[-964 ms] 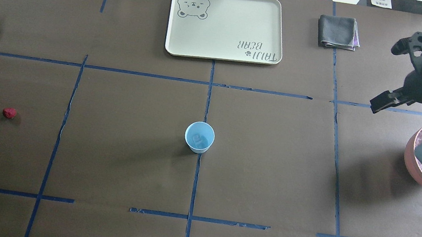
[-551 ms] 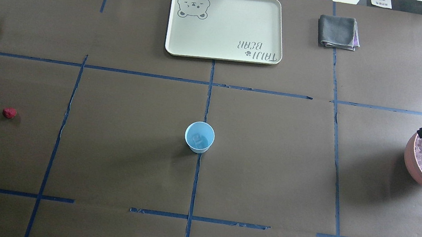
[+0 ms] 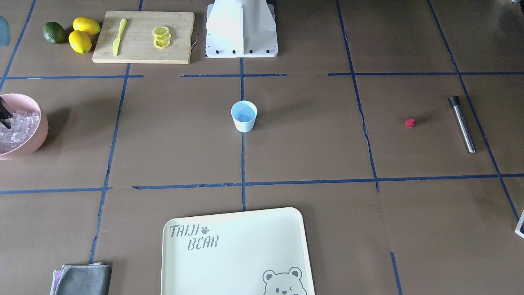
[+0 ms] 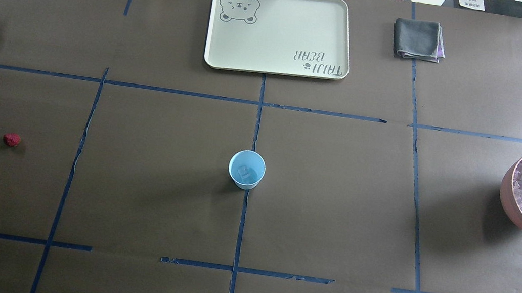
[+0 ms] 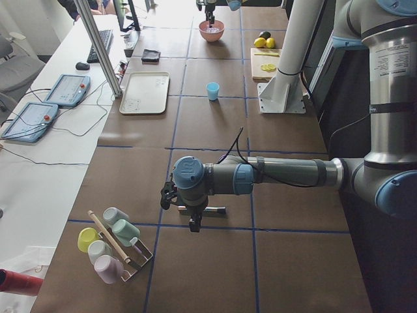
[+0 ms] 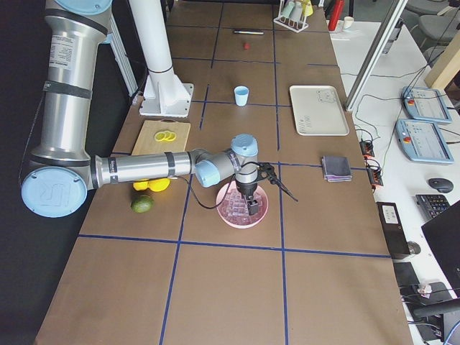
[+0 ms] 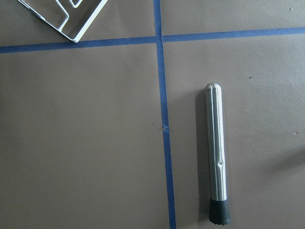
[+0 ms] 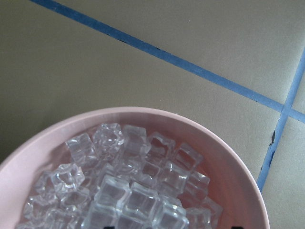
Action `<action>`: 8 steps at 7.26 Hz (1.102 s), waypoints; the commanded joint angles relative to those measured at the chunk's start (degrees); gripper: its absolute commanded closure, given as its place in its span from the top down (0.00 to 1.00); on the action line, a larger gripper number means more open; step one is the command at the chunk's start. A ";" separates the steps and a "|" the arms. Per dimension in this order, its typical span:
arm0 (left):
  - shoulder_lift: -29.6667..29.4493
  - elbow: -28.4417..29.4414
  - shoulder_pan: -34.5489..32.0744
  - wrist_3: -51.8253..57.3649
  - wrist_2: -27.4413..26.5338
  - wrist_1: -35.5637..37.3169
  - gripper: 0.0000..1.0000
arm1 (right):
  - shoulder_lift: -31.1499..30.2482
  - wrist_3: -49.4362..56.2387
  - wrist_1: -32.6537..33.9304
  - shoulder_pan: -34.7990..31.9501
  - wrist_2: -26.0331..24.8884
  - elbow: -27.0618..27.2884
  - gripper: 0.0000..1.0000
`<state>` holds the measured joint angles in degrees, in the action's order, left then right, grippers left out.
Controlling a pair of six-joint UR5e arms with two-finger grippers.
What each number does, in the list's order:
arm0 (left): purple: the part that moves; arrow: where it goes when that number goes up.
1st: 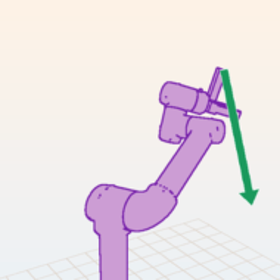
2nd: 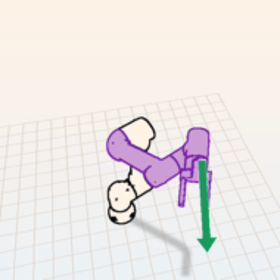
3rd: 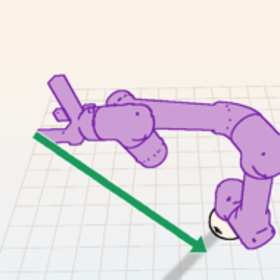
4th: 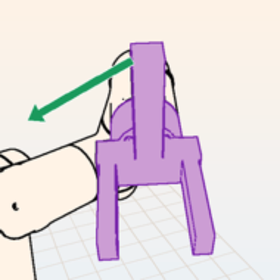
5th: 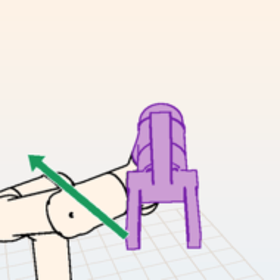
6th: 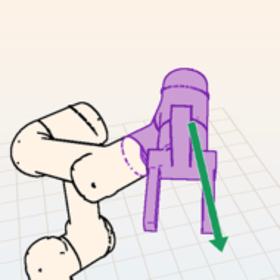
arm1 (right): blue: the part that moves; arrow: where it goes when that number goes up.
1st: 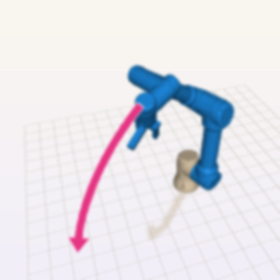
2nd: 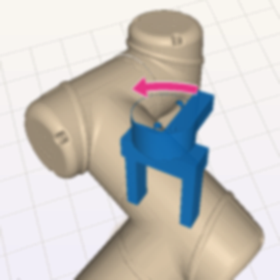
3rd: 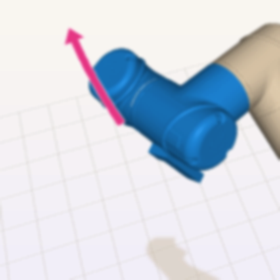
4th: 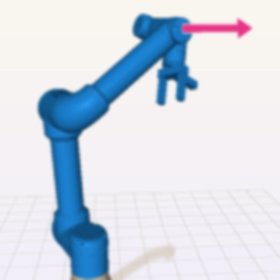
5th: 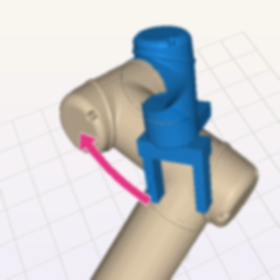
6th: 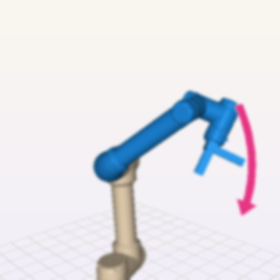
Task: Mash ice and strawberries in cup
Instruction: 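Move the empty right gripper back to the pink bowl, then grasp a third ice cube from the bowl with the right gripper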
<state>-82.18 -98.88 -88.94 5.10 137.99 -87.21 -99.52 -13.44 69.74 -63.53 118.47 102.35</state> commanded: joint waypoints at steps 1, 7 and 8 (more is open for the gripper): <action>0.00 0.00 0.00 0.00 0.00 -0.07 1.00 | 0.12 -0.87 -0.13 0.07 -0.43 -0.83 0.72; -0.09 0.09 0.00 0.00 0.00 -0.07 1.00 | 0.21 -2.82 -0.22 0.86 0.01 -0.92 0.50; -0.09 0.09 0.00 0.00 0.00 -0.07 1.00 | 0.21 -2.73 -0.22 0.86 0.01 -0.92 0.41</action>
<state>-82.27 -98.80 -88.95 5.10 137.99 -87.28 -99.35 -16.25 69.52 -62.76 118.43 101.43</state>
